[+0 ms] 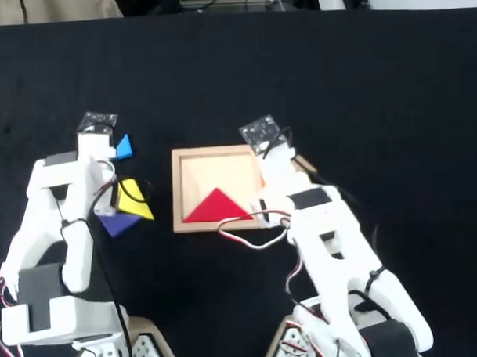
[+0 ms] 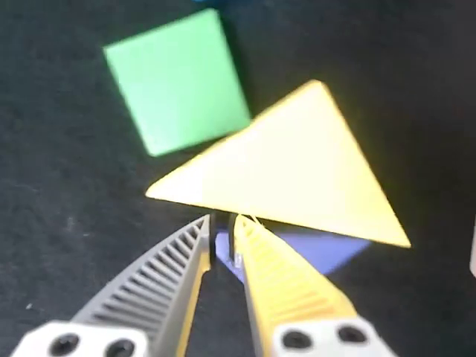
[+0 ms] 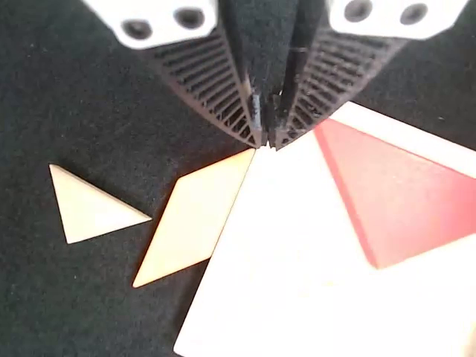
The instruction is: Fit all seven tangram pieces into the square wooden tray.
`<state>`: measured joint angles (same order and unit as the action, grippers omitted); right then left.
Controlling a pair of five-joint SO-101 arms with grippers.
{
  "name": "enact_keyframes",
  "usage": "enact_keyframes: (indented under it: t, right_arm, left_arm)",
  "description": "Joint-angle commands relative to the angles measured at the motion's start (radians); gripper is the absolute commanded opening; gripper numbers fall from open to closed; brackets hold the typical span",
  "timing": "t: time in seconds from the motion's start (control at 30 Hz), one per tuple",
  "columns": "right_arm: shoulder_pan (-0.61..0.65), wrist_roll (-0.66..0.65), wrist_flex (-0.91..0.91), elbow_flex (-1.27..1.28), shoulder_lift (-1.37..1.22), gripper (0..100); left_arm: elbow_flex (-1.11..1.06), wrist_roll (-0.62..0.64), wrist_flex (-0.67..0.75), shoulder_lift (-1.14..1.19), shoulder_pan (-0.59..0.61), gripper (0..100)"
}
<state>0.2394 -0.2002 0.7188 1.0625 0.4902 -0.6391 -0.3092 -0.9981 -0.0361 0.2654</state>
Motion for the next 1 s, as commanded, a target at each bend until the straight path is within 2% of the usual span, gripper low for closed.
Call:
enact_keyframes:
  t: [0.0, 0.13, 0.27, 0.67, 0.83, 0.97]
  right_arm:
    - [0.011, -0.003, -0.015, -0.005, 0.013, 1.1]
    - [0.012, -0.003, -0.015, -0.005, 0.013, 1.1]
    - [0.014, -0.003, -0.015, -0.005, 0.013, 1.1]
    - [0.011, -0.003, -0.015, -0.004, 0.013, 1.1]
    - [0.009, -0.003, -0.015, -0.004, 0.013, 1.1]
    - [0.009, -0.003, -0.014, -0.004, 0.015, 1.1]
  left_arm:
    - [0.085, 0.008, 0.029, 0.031, 0.068, 7]
    - [0.127, 0.008, 0.028, 0.107, 0.081, 7]
    - [0.202, 0.014, 0.028, 0.178, 0.044, 7]
    - [0.390, 0.129, 0.029, 0.236, -0.260, 7]
    - [0.493, 0.184, 0.017, 0.290, -0.298, 7]
    - [0.558, 0.227, -0.123, 0.276, -0.294, 9]
